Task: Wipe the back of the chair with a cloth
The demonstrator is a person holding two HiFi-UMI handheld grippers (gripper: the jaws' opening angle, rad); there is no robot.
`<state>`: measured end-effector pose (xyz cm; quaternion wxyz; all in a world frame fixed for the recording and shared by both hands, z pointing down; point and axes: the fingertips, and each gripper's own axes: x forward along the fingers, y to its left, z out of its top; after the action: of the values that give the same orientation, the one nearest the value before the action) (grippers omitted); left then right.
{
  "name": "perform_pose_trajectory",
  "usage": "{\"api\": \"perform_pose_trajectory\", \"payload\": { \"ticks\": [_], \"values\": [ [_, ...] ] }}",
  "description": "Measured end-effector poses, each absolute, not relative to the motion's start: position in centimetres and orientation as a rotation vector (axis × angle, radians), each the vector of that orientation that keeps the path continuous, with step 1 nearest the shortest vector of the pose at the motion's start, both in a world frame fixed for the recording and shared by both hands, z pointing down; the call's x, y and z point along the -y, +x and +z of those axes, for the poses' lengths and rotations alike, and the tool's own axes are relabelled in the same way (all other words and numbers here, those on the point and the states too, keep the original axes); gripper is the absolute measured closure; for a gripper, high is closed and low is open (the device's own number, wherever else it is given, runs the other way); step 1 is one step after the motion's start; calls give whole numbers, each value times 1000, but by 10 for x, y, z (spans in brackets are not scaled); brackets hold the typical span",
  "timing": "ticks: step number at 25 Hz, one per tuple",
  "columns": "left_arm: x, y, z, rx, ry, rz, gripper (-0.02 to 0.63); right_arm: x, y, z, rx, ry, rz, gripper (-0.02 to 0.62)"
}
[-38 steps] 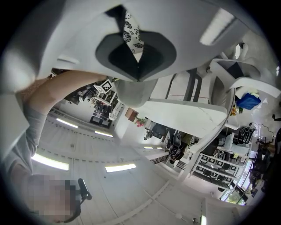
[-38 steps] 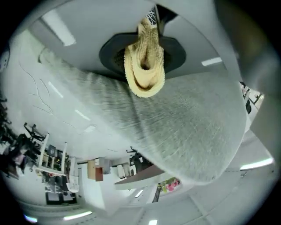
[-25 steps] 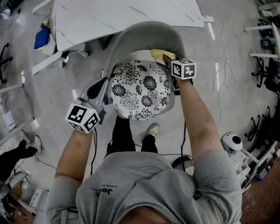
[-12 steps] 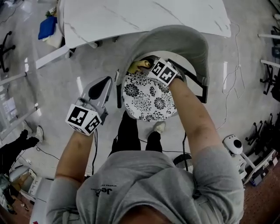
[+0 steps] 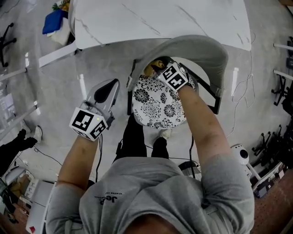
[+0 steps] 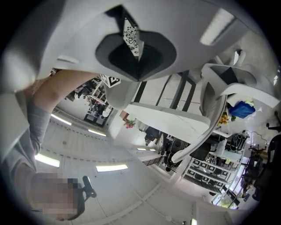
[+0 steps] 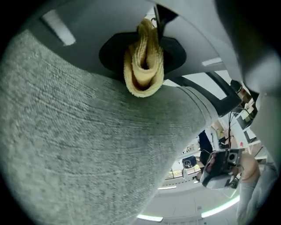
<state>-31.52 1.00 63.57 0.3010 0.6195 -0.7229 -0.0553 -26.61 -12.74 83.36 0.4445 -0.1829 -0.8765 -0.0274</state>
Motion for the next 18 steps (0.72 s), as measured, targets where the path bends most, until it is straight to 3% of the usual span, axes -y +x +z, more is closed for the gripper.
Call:
{"api": "perform_pose_trajectory", "payload": {
  "ticks": [10,18],
  "values": [
    [3,-303,638,1883,1666,-103,575,219,-236,857,2186,101,296,546],
    [21,-286,631,1867,1698,-60,575,303,-167,862,2143,521,513,546]
  ]
}}
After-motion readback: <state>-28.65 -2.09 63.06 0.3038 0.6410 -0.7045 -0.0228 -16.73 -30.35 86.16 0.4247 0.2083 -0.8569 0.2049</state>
